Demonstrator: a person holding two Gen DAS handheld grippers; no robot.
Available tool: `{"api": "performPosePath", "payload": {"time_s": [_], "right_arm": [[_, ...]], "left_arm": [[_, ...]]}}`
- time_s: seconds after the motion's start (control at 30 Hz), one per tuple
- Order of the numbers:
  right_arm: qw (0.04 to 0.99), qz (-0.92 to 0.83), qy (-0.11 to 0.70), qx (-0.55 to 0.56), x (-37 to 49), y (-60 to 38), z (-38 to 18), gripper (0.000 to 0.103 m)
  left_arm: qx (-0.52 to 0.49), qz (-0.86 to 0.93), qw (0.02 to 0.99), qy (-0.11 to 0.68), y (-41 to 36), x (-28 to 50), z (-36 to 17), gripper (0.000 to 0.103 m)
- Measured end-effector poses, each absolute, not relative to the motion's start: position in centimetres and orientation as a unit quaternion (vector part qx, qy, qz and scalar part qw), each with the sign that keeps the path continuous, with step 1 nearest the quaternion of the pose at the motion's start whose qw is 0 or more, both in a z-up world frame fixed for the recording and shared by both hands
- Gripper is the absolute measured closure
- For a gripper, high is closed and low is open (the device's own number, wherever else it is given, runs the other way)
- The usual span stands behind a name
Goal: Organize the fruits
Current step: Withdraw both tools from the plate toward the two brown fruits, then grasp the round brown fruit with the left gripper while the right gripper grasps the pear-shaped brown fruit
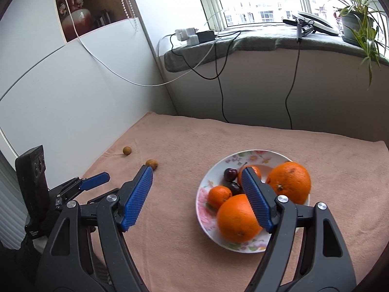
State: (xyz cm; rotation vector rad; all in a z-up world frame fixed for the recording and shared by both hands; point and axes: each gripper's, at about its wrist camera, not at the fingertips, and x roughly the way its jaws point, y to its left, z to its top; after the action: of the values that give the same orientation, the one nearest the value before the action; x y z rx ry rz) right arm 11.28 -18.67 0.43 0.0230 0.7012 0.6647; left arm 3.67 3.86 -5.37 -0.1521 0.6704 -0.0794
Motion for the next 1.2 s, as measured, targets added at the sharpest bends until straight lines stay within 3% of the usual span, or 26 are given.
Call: {"api": "performPosePath", "payload": {"time_s": [0.23, 0.73, 0.83, 1.07, 1.2], "right_arm": [[0.874, 0.348, 0.339, -0.028, 10.9, -12.7, -0.8, 0.025], [0.847, 0.367, 0.374, -0.090, 13.1, -2.9, -6.5, 0.025], [0.843, 0.365, 0.385, -0.090, 13.9, -2.0, -7.5, 0.033], [0.829, 0.368, 0.414, -0.086, 15.8, -0.6, -9.7, 0.051], [0.826, 0.365, 0.419, -0.090, 16.5, 0.3, -10.4, 0.052]], "left_arm": [[-0.094, 0.014, 0.940, 0.329, 9.5, 4.5, -6.4, 0.032], [-0.113, 0.063, 0.929, 0.347, 16.2, 7.7, -8.8, 0.053], [-0.132, 0.063, 0.923, 0.356, 17.2, 8.7, -9.5, 0.059], [-0.130, 0.061, 0.919, 0.366, 18.0, 10.6, -10.4, 0.062], [-0.140, 0.059, 0.915, 0.374, 18.4, 11.5, -11.0, 0.064]]}}
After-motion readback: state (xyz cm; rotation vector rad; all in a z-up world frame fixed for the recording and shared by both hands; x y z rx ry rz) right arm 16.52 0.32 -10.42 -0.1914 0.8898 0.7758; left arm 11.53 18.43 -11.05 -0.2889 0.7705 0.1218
